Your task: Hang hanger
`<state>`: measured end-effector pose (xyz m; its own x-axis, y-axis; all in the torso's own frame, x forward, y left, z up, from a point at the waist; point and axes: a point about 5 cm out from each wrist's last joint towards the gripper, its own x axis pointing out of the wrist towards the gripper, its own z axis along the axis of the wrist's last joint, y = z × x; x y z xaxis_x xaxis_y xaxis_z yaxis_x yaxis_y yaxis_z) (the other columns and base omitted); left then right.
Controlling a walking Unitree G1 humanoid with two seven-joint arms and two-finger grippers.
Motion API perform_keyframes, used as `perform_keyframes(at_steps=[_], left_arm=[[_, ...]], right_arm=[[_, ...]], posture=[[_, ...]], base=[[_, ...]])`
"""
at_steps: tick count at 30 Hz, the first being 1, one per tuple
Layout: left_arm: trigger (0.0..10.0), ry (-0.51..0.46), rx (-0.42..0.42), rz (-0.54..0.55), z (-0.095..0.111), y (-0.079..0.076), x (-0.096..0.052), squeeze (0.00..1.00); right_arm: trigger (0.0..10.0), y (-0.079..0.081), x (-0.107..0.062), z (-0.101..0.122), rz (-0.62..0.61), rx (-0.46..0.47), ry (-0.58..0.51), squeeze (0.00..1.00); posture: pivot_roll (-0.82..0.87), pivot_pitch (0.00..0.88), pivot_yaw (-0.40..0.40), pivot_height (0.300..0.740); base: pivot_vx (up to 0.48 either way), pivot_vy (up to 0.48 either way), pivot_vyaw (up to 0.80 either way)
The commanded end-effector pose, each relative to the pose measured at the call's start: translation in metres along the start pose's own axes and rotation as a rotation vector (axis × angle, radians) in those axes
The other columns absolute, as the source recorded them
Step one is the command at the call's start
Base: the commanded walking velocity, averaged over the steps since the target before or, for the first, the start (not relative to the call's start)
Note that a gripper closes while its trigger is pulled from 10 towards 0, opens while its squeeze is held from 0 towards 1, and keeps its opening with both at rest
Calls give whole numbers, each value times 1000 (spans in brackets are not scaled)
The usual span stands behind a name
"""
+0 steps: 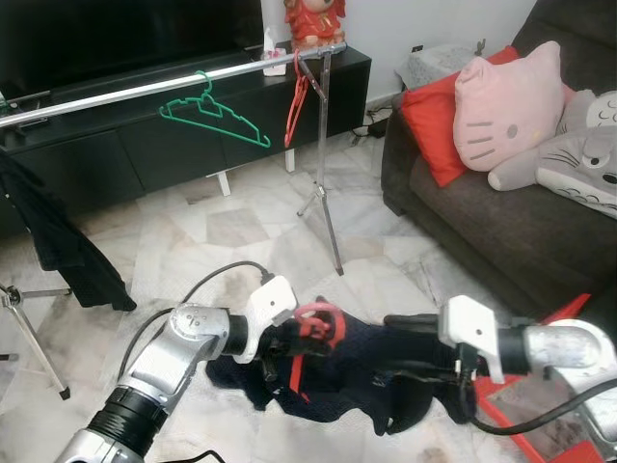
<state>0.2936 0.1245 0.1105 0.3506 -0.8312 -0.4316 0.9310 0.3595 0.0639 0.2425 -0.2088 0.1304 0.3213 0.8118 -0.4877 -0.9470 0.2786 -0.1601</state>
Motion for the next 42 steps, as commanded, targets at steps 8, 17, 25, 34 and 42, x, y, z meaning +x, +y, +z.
perform_keyframes(at_steps=[8, 17, 25, 34, 42], left_arm=[[0, -43, 20, 83, 5, 8, -6, 0], [0, -84, 3, 152, 4, 8, -4, 0], [9098, -116, 9, 324, 8, 17, -1, 0], [0, -148, -99, 430, 7, 21, 4, 0], [0, -142, -153, 637, 3, 35, 1, 0]], right_arm=[[10000, 1, -2, 1, -21, 17, -23, 1000], [10000, -10, -5, 0, -180, 50, -85, 1000], [10000, -48, -19, -13, -637, 195, -177, 0], [10000, -61, -36, -53, -985, 483, -241, 0], [10000, -43, -31, -118, -1234, 752, -59, 0]], posture=[[-158, 29, 26, 740], [-161, 26, 30, 740], [-158, 13, 33, 740], [-157, 14, 28, 740], [-157, 19, 26, 740]], base=[[0, 0, 0], [0, 0, 0], [0, 0, 0], [0, 0, 0], [0, 0, 0]])
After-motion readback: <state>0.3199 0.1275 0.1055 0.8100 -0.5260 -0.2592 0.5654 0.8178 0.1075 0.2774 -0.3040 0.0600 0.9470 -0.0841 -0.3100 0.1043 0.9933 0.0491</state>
